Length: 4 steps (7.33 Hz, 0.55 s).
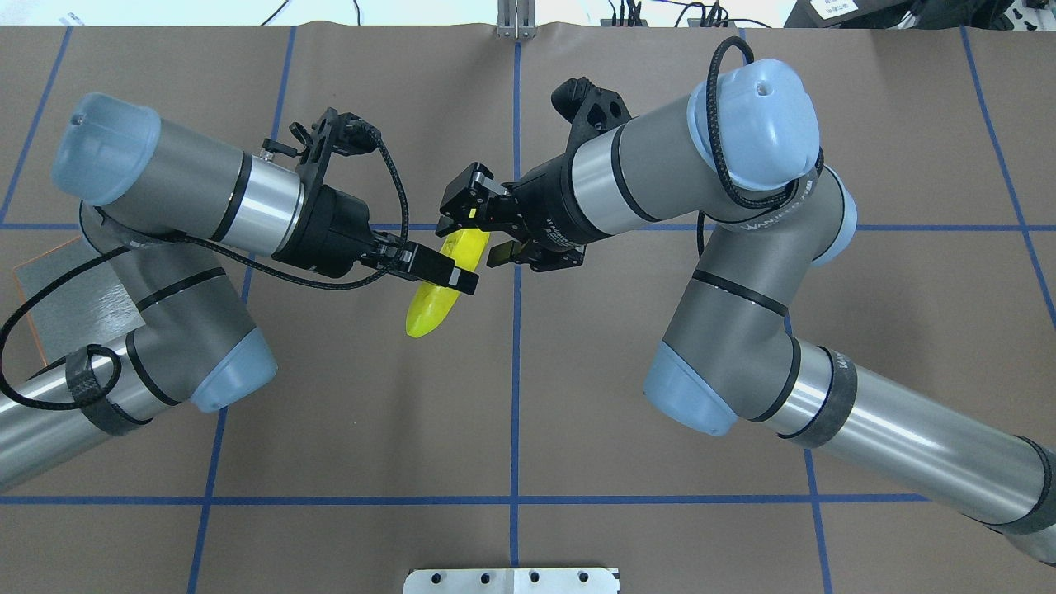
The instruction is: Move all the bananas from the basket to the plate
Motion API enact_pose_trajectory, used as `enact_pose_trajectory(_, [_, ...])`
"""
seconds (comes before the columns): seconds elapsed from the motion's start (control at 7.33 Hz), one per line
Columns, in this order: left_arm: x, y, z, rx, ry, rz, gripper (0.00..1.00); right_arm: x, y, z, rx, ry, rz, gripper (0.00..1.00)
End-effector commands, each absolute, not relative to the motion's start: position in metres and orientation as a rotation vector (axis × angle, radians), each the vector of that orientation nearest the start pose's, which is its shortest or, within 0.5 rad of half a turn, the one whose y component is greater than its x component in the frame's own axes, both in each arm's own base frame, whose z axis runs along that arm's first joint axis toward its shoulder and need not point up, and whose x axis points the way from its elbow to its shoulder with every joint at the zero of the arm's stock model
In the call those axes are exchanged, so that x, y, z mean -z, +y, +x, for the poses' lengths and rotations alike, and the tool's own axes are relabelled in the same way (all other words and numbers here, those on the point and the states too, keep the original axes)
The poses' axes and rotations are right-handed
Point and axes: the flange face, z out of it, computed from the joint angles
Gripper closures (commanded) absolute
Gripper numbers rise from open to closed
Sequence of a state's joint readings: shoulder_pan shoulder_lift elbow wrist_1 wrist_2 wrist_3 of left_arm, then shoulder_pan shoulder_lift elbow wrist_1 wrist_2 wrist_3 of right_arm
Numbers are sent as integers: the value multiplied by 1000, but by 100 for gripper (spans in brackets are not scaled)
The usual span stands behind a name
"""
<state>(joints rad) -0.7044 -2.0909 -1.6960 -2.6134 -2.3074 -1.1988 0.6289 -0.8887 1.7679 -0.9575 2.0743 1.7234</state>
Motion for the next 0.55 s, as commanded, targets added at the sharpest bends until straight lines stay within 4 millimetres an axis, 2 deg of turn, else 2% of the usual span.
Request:
enact_pose_trajectory(0.0, [-190, -430, 396, -351, 1637, 335, 100, -98, -429, -418, -266, -1529, -22, 0])
enact_pose_trajectory(0.14, [-208, -429, 386, -326, 1624, 322, 100, -117, -430, -400, -288, -1516, -12, 0])
enact_pose_trajectory(0.27, [-237, -442, 364, -274, 1587, 318, 100, -146, -439, -378, -333, -1483, 3, 0])
enact_pose_trajectory(0.41, [-295, -439, 331, -236, 1532, 259, 100, -177, -447, -360, -377, -1442, 15, 0])
